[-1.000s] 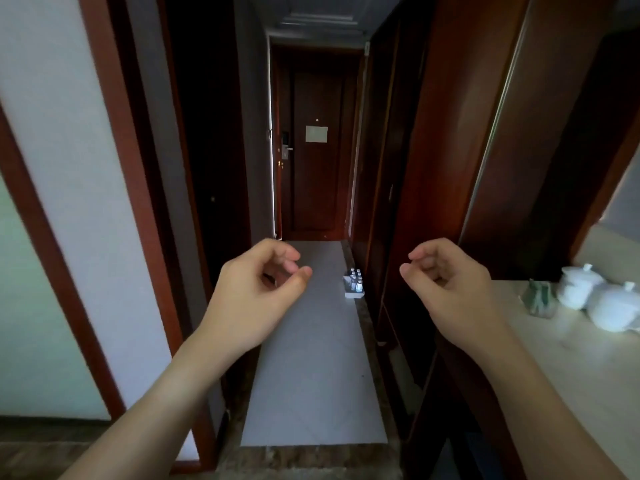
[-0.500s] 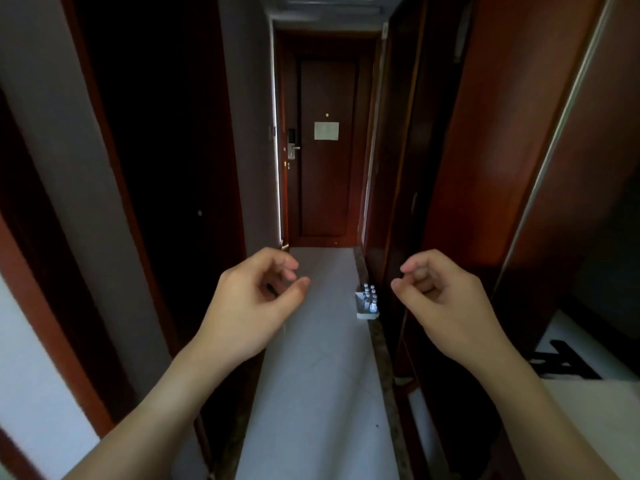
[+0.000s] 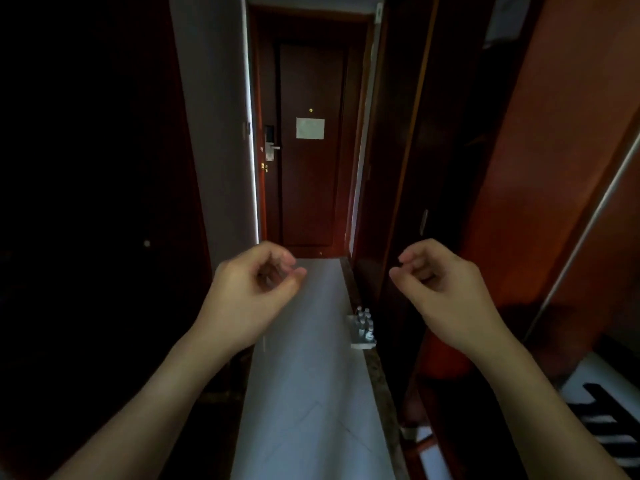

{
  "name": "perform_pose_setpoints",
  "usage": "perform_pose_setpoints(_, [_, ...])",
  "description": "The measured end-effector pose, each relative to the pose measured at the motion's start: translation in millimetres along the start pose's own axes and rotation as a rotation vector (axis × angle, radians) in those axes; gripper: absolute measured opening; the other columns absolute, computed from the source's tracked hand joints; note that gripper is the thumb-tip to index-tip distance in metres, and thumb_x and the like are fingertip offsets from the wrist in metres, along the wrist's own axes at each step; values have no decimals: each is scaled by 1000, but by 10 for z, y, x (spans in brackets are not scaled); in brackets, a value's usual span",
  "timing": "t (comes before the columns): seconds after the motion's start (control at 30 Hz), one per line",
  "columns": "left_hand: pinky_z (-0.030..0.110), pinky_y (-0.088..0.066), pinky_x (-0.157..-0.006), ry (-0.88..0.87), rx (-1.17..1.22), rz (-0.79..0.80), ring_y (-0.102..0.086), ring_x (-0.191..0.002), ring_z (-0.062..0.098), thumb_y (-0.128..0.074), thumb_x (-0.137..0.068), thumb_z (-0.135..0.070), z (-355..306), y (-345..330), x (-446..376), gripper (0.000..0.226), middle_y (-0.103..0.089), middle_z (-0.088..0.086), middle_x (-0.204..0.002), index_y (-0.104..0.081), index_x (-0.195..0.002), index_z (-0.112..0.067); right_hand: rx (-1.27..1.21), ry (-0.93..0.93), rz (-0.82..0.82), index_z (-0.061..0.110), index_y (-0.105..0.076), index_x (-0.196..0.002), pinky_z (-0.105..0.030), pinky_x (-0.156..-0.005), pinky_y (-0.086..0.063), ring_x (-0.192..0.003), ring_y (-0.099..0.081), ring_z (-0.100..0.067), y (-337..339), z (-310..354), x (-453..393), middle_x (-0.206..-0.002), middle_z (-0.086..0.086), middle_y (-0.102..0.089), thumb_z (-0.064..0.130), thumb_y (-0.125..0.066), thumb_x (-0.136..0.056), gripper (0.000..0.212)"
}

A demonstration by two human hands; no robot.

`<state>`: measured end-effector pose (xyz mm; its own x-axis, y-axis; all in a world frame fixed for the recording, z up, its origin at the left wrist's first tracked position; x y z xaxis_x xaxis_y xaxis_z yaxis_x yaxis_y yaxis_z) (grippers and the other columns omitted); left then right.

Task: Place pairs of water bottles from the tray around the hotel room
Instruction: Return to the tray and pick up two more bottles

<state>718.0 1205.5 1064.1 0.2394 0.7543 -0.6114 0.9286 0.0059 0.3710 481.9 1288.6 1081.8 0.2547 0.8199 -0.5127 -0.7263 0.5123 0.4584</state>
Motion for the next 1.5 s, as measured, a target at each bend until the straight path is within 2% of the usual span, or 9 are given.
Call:
perform_pose_setpoints(0.17, [18, -52, -68, 7, 37, 37, -66, -72, 5, -75, -83, -22, 659, -351, -869, 14, -70, -12, -83, -68, -84, -33, 58, -23, -4, 22, -63, -92, -12, -54, -46, -64, -61, -6, -304, -481, -813, -76, 6, -67, 23, -71, -86, 9])
perform_pose_setpoints(0.37, [10, -46, -64, -33, 26, 49, -65, -68, 2, -67, -74, -43, 1410, -927, -1866, 16, -70, -14, -81, -68, -80, -28, 73, -26, -43, 28, -63, -88, -13, -57, -47, -65, -62, -3, -583, -1274, -1922, -73, 9, -67, 24, -71, -85, 9])
perform_pose_setpoints(0.5, [11, -47, -63, -48, -13, 52, -65, -69, 2, -73, -76, -29, 1859, -1341, -2663, 9, -70, -14, -83, -67, -84, -30, 34, -17, -51, 33, -62, -87, -13, -56, -48, -63, -62, -3, -788, -1843, -2735, -81, 18, -68, 28, -70, -84, 10])
perform_pose_setpoints(0.67, [23, -54, -66, -38, 31, 38, -66, -71, 8, -68, -73, -44, 2275, -1740, -3629, 21, -71, -10, -80, -68, -87, -29, 3, -8, -57, 32, -62, -92, -12, -60, -49, -69, -64, -3, -991, -2304, -3882, -77, 11, -68, 32, -71, -82, 13])
perform_pose_setpoints(0.8, [19, -51, -64, -36, -19, 42, -66, -71, 7, -78, -78, -26, 2686, -1988, -4256, 12, -70, -10, -78, -68, -85, -27, 29, 10, -17, 29, -63, -96, -13, -61, -50, -74, -64, -2, -1202, -2617, -4578, -79, 12, -68, 36, -69, -81, 17])
perform_pose_setpoints(0.93, [13, -48, -63, -37, 21, 44, -65, -69, 4, -67, -74, -42, 3130, -2243, -4850, 12, -70, -14, -81, -66, -82, -33, 77, -8, 9, 30, -63, -94, -23, -64, -53, -72, -65, -3, -1444, -3038, -5181, -78, 10, -69, 40, -68, -80, 18])
perform_pose_setpoints(1.1, [7, -45, -62, -15, 39, 101, -63, -69, -4, -78, -81, -10, 3924, -2614, -5597, 30, -69, -23, -81, -65, -81, -37, 120, -50, -12, 26, -64, -96, -12, -59, -47, -70, -63, -1, -1801, -3593, -5923, -77, 10, -68, 35, -70, -82, 18])
perform_pose_setpoints(1.3, [5, -45, -64, -32, 91, 154, -62, -71, -6, -80, -80, -13, 4839, -3001, -6742, 35, -67, -30, -79, -62, -79, -44, 174, -128, -31, 27, -63, -93, -11, -54, -44, -60, -61, 1, -2333, -4092, -6965, -74, 8, -68, 40, -67, -82, 18])
perform_pose_setpoints(1.5, [6, -47, -66, -78, 135, 279, -66, -77, 2, -78, -81, -10, 5431, -3542, -7658, 33, -70, -12, -77, -62, -84, -39, 256, -216, -104, 29, -63, -97, -23, -61, -50, -65, -63, -2, -2587, -4597, -7723, -80, 8, -70, 36, -71, -82, 18])
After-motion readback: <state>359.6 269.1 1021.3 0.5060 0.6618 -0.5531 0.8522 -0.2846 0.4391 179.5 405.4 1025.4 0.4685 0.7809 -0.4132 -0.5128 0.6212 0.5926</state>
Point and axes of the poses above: each hand's wrist, its own x-axis away from the middle knuckle, its own y-axis out of the back of the hand, z = x × y, the point moved 4 cm from there along -x, towards the middle knuckle
